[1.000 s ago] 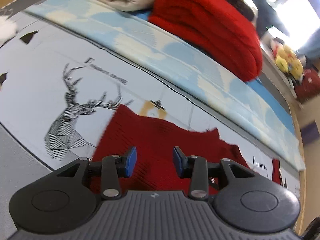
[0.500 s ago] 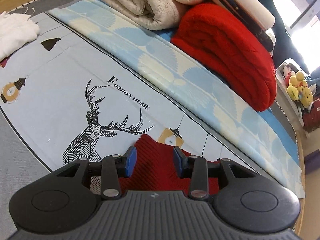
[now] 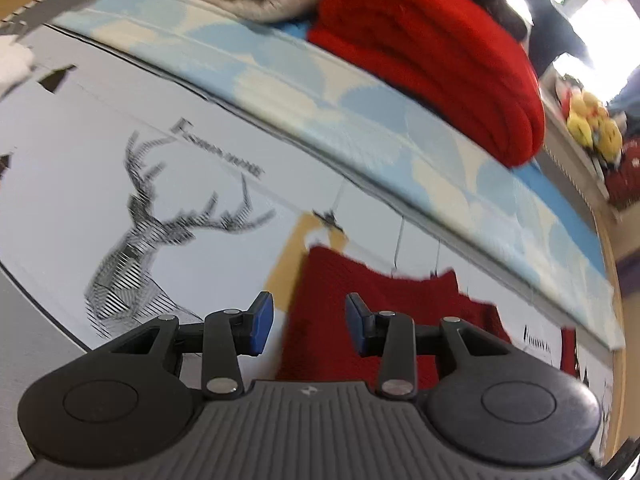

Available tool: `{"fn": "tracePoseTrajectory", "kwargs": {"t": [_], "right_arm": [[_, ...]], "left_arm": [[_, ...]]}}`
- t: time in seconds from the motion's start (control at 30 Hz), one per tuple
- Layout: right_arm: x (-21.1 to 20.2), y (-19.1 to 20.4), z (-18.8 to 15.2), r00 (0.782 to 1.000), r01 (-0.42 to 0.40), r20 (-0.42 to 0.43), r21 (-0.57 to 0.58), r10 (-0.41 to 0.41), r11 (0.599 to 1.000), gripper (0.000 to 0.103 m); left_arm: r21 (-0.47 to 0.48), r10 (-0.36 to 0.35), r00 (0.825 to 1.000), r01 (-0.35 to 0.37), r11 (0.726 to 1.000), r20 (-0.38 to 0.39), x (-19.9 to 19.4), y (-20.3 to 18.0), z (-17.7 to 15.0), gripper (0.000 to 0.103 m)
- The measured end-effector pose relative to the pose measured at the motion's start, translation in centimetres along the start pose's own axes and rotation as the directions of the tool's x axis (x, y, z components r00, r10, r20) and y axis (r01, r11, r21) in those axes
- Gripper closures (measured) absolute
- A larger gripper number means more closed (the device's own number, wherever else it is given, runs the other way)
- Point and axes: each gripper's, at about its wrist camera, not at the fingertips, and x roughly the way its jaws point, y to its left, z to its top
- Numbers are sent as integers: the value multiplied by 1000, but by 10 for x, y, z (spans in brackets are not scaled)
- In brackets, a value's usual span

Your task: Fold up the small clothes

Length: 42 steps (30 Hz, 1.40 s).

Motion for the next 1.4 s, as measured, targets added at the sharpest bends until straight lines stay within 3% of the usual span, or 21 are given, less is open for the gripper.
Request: {"fn": "tracePoseTrajectory", "kwargs": {"t": [0.13, 0.2, 0.27, 0.3, 0.37, 0.43, 0.47, 0.53, 0.6, 0.67, 0.73, 0.83, 0.93, 1.0, 1.13, 1.3, 1.37, 1.4], "right_arm": [[-15, -8, 13, 997, -32, 74, 67, 27, 997, 97], [-22, -18, 23, 988, -104, 129, 132, 87, 986, 97], [-24, -20, 28, 975, -184, 146, 122, 166, 975, 97], [-21, -18, 25, 971, -220, 119, 107, 207, 970, 97], [3, -15, 21, 955, -290, -26, 99, 294, 952, 95], [29, -12, 10, 953, -236, -172, 91, 249, 967, 93], [36, -18, 5, 952, -218, -193, 114, 237, 969, 96], [34, -25, 10, 947, -233, -185, 168, 263, 958, 96], [22, -24, 20, 950, -254, -150, 146, 275, 956, 90], [8, -27, 32, 957, -272, -77, 105, 280, 957, 82], [0, -35, 52, 971, -237, 2, 67, 238, 969, 66], [-3, -53, 80, 982, -150, 123, 53, 143, 987, 52], [4, -75, 103, 976, -33, 215, -4, 33, 999, 43], [19, -82, 111, 974, 36, 226, -58, -22, 998, 37], [54, -84, 109, 982, 102, 171, -159, -75, 982, 36], [73, -73, 96, 974, 194, 166, -252, -155, 948, 37], [79, -71, 90, 971, 213, 166, -287, -170, 934, 39], [79, -71, 88, 970, 220, 169, -301, -176, 928, 46]], "left_arm": [[45, -38, 997, 41, 998, -60, 17, -13, -13, 62], [69, -64, 993, 71, 995, -99, 26, -20, -21, 70], [104, -65, 990, 78, 992, -128, 34, -25, -31, 76], [129, -56, 988, 75, 989, -142, 37, -29, -36, 77], [177, -33, 985, 63, 982, -168, 45, -34, -48, 77], [226, 11, 974, 42, 973, -228, 61, -39, -63, 77], [255, 47, 965, 21, 967, -256, 70, -40, -71, 76], [324, 96, 963, -10, 946, -251, 81, -44, -84, 76], [376, 129, 965, -35, 926, -229, 77, -55, -86, 74], [379, 95, 977, -16, 925, -189, 63, -66, -84, 70], [379, 36, 985, 31, 925, -169, 48, -77, -83, 67], [399, -20, 989, 78, 914, -148, 32, -90, -85, 64], [433, -13, 989, 75, 898, -145, 29, -98, -92, 64], [444, -10, 989, 76, 893, -150, 32, -104, -94, 64], [448, -31, 988, 96, 889, -151, 29, -108, -92, 64], [466, -47, 989, 109, 878, -142, 18, -109, -88, 63], [479, -43, 990, 103, 872, -134, 14, -109, -87, 63], [484, -42, 991, 100, 869, -130, 14, -108, -87, 63]]}}
